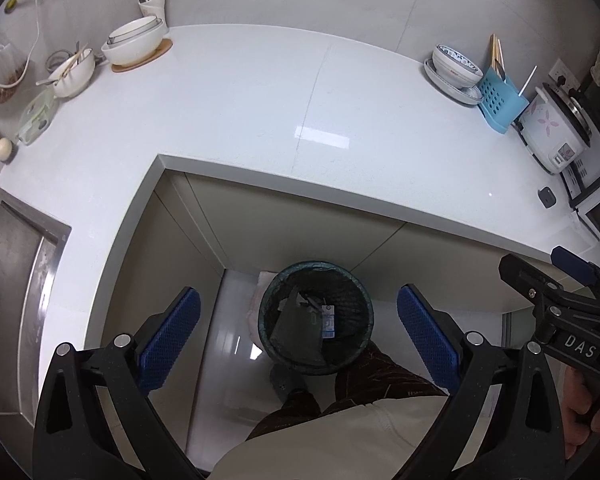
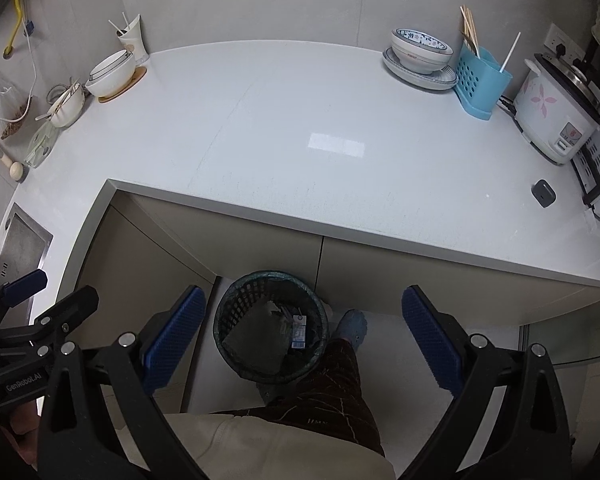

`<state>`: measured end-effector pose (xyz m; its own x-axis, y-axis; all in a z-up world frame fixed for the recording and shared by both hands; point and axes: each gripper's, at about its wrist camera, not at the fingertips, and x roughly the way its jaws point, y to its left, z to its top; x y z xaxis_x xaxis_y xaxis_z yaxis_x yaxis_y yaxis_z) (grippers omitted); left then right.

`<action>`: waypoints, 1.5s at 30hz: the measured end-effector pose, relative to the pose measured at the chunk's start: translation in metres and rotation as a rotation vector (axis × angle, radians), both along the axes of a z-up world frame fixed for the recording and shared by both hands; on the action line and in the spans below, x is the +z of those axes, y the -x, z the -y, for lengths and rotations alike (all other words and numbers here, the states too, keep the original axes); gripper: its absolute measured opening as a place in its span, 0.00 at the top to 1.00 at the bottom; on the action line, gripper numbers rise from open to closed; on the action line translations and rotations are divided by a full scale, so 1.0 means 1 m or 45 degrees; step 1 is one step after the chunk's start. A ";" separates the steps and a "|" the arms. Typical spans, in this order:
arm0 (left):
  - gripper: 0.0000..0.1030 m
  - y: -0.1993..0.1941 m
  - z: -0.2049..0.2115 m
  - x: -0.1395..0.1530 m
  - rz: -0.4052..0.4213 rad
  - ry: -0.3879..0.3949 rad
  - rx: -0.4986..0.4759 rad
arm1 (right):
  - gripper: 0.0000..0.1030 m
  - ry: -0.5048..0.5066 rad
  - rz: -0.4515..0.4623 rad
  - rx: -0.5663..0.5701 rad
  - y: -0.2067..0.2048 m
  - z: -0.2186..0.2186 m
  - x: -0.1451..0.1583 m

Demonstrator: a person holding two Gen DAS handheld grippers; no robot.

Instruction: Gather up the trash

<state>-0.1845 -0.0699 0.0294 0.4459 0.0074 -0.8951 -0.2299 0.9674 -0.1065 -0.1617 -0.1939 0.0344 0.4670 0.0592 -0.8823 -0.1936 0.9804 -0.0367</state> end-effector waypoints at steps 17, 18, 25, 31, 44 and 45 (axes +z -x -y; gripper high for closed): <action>0.06 0.002 -0.001 0.001 0.004 -0.018 0.002 | 0.08 -0.016 -0.019 0.009 0.000 -0.002 -0.004; 0.06 0.002 -0.001 0.001 0.003 -0.018 0.003 | 0.08 -0.016 -0.021 0.009 0.001 -0.002 -0.004; 0.06 0.003 -0.002 0.001 0.006 -0.016 -0.006 | 0.08 -0.017 -0.020 0.005 0.002 -0.003 -0.004; 0.06 0.004 -0.001 0.001 0.001 -0.022 0.000 | 0.08 -0.018 -0.020 0.008 0.002 -0.003 -0.004; 0.06 0.002 0.001 0.002 -0.016 -0.063 0.017 | 0.08 -0.019 -0.024 0.030 0.000 -0.004 -0.004; 0.06 0.002 0.001 0.002 -0.018 -0.065 0.018 | 0.08 -0.020 -0.023 0.030 0.000 -0.004 -0.004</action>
